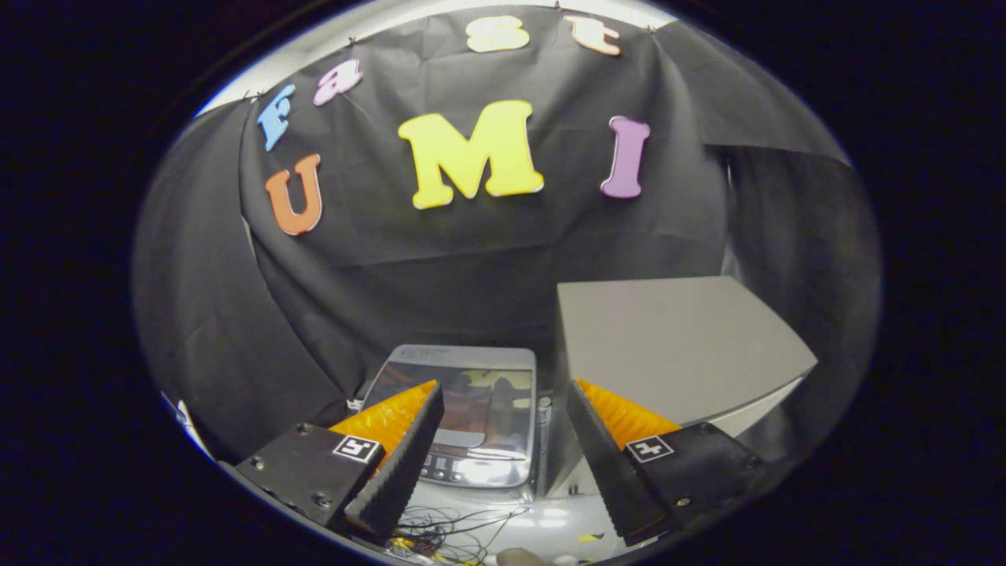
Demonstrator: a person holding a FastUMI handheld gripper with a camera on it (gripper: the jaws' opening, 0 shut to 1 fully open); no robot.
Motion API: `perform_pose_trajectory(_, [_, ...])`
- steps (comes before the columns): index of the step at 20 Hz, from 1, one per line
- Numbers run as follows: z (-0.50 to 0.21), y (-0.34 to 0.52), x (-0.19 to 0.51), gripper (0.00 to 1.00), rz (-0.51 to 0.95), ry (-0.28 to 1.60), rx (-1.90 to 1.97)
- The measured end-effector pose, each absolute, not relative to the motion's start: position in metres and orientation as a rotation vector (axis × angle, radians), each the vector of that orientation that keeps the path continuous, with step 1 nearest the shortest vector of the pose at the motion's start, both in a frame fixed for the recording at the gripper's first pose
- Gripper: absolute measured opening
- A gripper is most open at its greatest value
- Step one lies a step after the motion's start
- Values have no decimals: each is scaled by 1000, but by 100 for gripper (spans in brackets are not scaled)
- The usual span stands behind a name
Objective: Put the clothes into the washing machine and then close the washing machine lid.
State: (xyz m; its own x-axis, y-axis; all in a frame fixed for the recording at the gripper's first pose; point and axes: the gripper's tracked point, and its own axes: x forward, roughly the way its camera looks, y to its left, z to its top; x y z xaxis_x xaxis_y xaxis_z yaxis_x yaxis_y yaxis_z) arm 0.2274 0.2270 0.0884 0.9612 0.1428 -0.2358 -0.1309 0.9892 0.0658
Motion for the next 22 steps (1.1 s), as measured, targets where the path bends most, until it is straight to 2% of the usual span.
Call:
perform_pose_trajectory(9, [68,82,126,99,175,-5,-18])
perform_pose_trajectory(13, [41,47,94,99,189,-42,22])
perform_pose_trajectory(17, [0,20,81,99,106,-29,26])
perform_pose_trajectory(22, [-15,8,68,99,53,-18,48])
